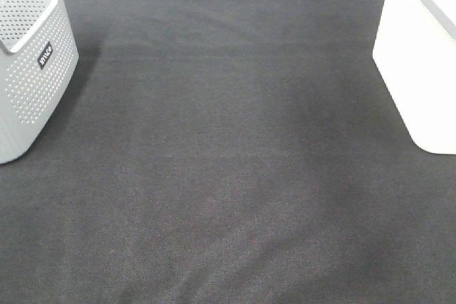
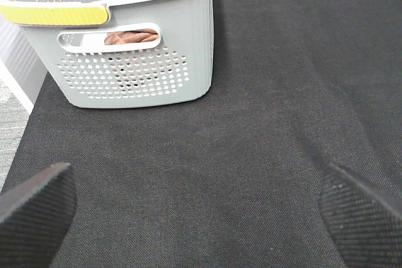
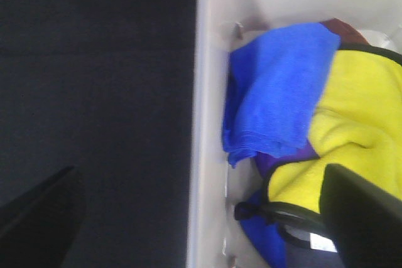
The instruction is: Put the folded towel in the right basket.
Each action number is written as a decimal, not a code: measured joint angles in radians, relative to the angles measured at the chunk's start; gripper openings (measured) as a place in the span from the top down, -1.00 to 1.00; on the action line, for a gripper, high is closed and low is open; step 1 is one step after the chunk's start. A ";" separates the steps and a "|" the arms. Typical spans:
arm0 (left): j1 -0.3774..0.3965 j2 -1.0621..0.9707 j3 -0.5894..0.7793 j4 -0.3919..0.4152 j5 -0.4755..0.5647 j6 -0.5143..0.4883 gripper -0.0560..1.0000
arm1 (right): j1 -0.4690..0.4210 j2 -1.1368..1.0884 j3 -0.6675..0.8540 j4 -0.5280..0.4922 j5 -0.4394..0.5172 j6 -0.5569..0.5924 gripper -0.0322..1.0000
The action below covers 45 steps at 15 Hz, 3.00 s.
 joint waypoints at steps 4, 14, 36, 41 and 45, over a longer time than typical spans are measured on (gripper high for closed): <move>0.000 0.000 0.000 0.000 0.000 0.000 -0.97 | 0.039 -0.010 0.000 0.000 0.004 0.002 -0.93; 0.000 0.000 0.000 0.000 0.000 0.000 -0.97 | 0.115 -0.371 0.320 -0.074 0.004 0.081 -0.93; 0.000 0.000 0.000 -0.031 0.000 0.000 -0.97 | 0.120 -1.870 1.521 -0.084 -0.140 -0.041 -0.92; 0.000 0.000 0.000 -0.031 0.000 0.000 -0.97 | 0.120 -1.955 1.587 -0.141 -0.018 0.012 -0.92; 0.000 0.000 0.000 -0.022 0.000 -0.024 -0.97 | 0.120 -1.955 1.661 -0.144 -0.090 0.036 -0.92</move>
